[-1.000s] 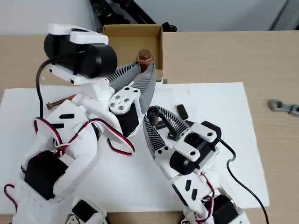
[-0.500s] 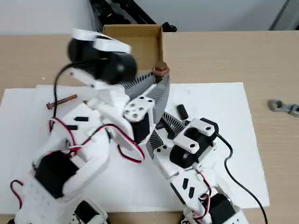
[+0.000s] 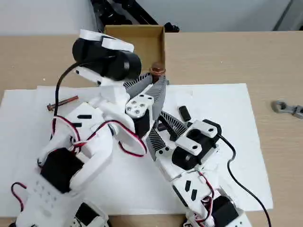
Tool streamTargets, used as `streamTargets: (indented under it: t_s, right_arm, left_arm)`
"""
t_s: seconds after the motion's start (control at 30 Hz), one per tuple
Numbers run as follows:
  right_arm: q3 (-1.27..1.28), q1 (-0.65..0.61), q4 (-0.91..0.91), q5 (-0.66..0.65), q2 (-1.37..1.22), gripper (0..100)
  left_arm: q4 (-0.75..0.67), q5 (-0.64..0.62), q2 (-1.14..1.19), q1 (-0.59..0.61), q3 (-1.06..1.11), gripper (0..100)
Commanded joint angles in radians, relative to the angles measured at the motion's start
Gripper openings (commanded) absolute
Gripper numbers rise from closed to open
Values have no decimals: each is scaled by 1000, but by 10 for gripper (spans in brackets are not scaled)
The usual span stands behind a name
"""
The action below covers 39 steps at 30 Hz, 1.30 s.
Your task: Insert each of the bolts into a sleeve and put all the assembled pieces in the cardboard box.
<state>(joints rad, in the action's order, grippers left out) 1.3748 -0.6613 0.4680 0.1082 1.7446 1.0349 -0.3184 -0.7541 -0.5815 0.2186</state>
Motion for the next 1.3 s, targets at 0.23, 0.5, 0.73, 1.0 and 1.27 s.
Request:
streamTargets:
  t_s: [0.23, 0.5, 0.73, 1.0, 1.27]
  right_arm:
    - [-37, -2, -24, 11, -4, 2]
    - [-38, -1, -24, 12, -4, 2]
    - [-38, 27, -39, 12, -5, 2]
    - [-138, 28, -53, 54, -176, 2]
    - [-232, 28, -53, 98, -297, 2]
  left_arm:
    - [-66, 9, -21, 8, 35, 6]
    - [-55, 11, -21, 3, 35, 6]
    - [-11, 9, -23, 2, 30, 6]
    - [-6, 8, -23, 0, 30, 6]
    - [-8, 11, -23, 6, 35, 6]
